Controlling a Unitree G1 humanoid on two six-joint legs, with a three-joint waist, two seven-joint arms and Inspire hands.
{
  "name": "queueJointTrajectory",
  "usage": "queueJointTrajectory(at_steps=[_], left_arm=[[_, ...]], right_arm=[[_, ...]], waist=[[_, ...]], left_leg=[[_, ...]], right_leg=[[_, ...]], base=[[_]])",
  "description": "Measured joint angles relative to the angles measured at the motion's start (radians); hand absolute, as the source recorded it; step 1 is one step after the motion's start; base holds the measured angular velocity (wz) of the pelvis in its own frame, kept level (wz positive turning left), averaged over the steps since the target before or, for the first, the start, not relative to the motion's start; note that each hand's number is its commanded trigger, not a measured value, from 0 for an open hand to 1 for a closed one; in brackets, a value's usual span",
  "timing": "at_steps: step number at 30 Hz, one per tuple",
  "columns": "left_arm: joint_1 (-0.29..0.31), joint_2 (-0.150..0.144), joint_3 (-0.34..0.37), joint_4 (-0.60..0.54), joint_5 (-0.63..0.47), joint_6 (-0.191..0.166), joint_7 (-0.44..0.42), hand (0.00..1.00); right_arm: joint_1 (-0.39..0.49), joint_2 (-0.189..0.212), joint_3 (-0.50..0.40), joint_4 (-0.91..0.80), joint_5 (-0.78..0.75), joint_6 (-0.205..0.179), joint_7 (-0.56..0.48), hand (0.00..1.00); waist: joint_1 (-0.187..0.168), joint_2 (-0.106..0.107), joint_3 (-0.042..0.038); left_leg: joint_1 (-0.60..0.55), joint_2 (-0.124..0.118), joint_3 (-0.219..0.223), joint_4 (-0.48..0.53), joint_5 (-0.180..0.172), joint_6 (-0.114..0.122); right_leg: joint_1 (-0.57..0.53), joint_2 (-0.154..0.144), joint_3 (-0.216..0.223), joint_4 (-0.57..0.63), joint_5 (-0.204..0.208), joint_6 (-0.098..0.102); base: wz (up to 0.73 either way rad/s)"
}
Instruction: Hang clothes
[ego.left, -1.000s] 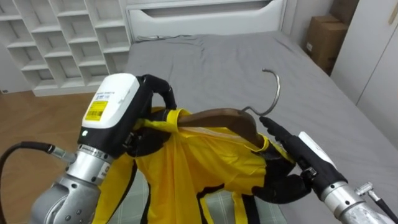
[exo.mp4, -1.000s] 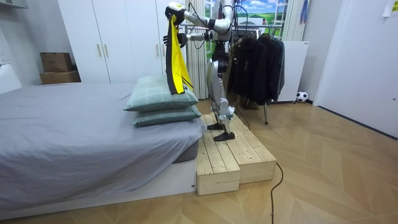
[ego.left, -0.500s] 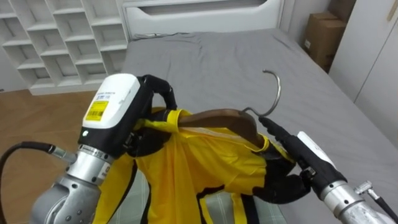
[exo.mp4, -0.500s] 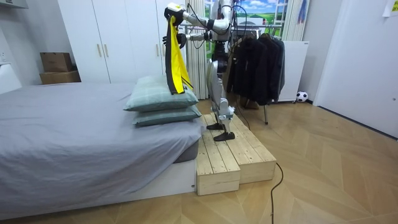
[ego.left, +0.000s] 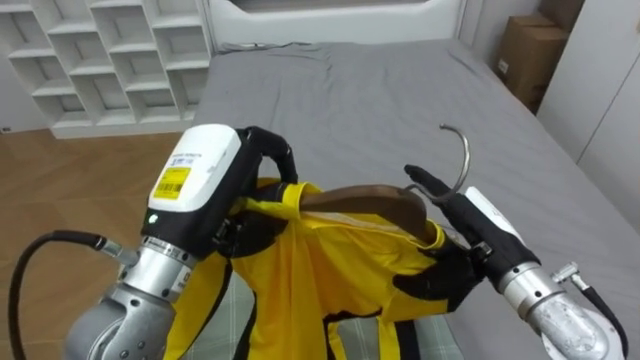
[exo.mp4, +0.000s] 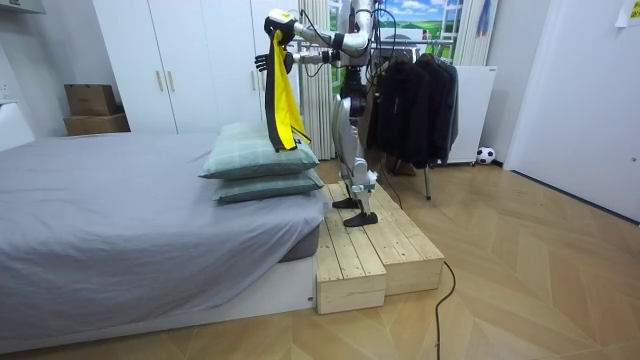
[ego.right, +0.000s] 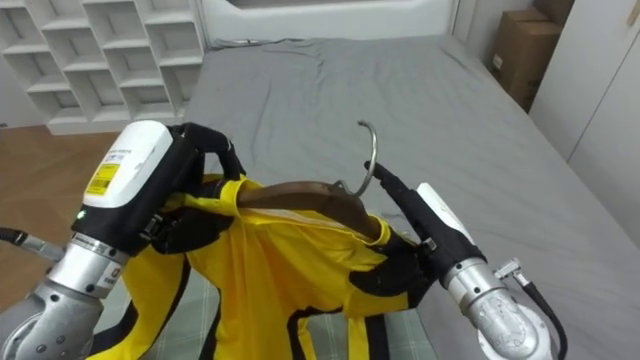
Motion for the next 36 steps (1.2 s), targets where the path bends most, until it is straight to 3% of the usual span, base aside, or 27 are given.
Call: queueJointTrajectory(at_steps=[26, 36], left_arm=[[0.000, 0.003, -0.001, 0.000, 0.007, 0.005, -0.012, 1.00], [0.000, 0.010, -0.042, 0.000, 0.008, 0.054, -0.026, 1.00]], right_arm=[[-0.013, 0.017, 0.011, 0.046, -0.001, 0.000, 0.000, 0.00], [-0.021, 0.004, 0.056, 0.118, -0.106, 0.022, -0.012, 0.00]], waist=[[0.008, -0.006, 0.0032], [0.009, -0.008, 0.0039]], left_leg=[[-0.004, -0.002, -0.015, 0.005, 0.000, 0.000], [-0.007, -0.004, -0.027, 0.006, 0.000, 0.000]], right_leg=[[0.006, -0.002, -0.012, -0.004, 0.000, 0.000], [0.013, -0.003, -0.025, -0.016, 0.000, 0.001]], base=[[0.01], [0.04]])
